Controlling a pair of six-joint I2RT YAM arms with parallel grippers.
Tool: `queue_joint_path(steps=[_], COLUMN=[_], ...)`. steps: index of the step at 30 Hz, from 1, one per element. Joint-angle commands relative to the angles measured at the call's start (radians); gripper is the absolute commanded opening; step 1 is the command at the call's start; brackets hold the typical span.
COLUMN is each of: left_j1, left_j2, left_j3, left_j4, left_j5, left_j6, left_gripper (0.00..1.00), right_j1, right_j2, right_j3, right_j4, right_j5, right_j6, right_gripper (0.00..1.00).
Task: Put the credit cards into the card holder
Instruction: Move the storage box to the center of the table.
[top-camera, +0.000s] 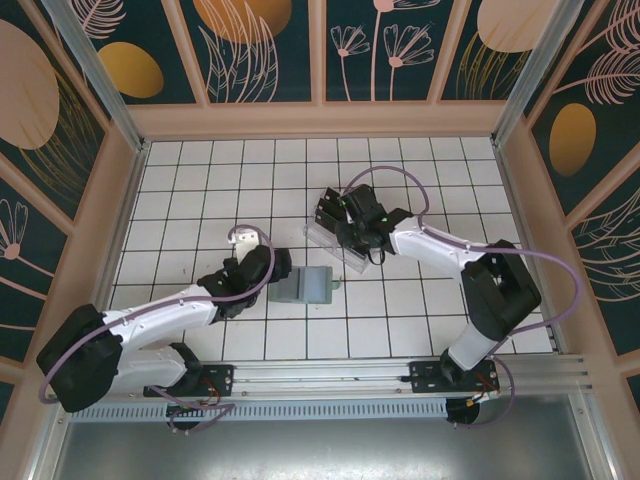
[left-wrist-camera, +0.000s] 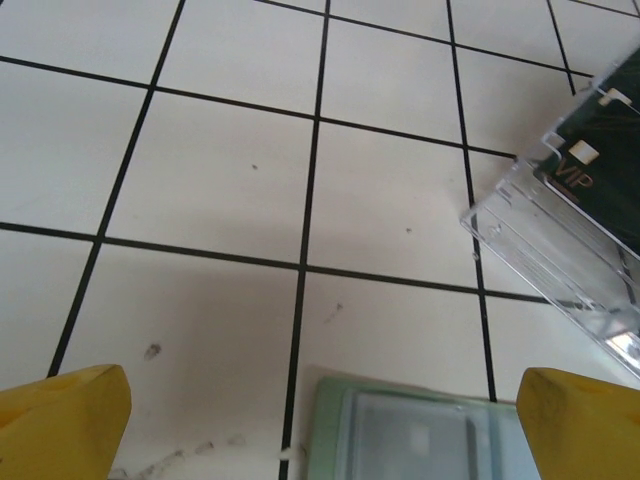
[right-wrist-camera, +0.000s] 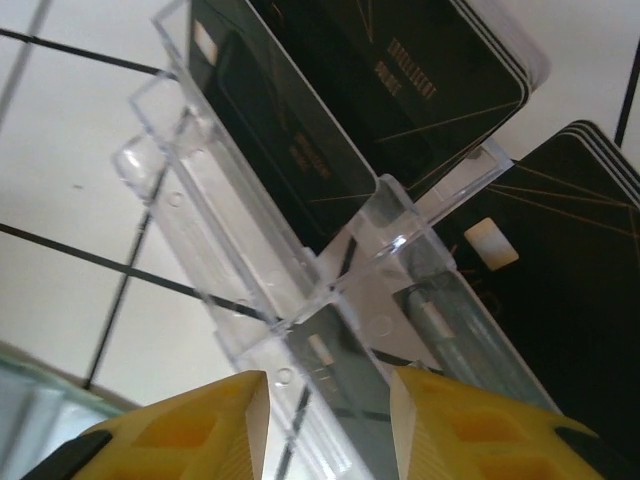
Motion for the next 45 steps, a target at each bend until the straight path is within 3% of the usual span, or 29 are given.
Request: queue_joint_path(steps=[1,7,12,30,36,41,45], left_j1=[0.03,0.061,0.078,0.091,0.092,0.092,0.092], left_j2=[0.036,0.079,0.092,0.081,0.079,0.084,0.09], left_j3=[0.054,0.079,0.082,0.054,0.05,0.051,0.054], left_j4=[-0.018,0.001,0.018,0.04,0.042,0.047,0.05], left_j5=[0.057,0.104,0.121,0.131,0.131,0.135,0.137], left_j6=[0.057,0.072,0.077,0.076,0.075,0.075,0.076], left_gripper=[0.99,0.99,0.99,0.99,0.98,0.99,0.99], right_j1=[-0.005,-0.01,-0.012,0.019,0.043,0.063,0.074], right_j2=[0.036,0.059,0.064,0.029,0.018,0.017,0.016], right_j3=[0.048,0.048,0.041,0.048,0.057,0.063,0.071], right_j4=[-0.055,-0.076,-0.084,-0.139,-0.161,-0.177,-0.188], right_j5=[0.097,0.163,0.13,0.028,0.023,0.031,0.043], right_j6=[-0.074,-0.101,-0.102,-0.089,-0.084,-0.08,-0.081], right_gripper=[0.37,0.37,0.37,0.2,0.2,0.29,0.3])
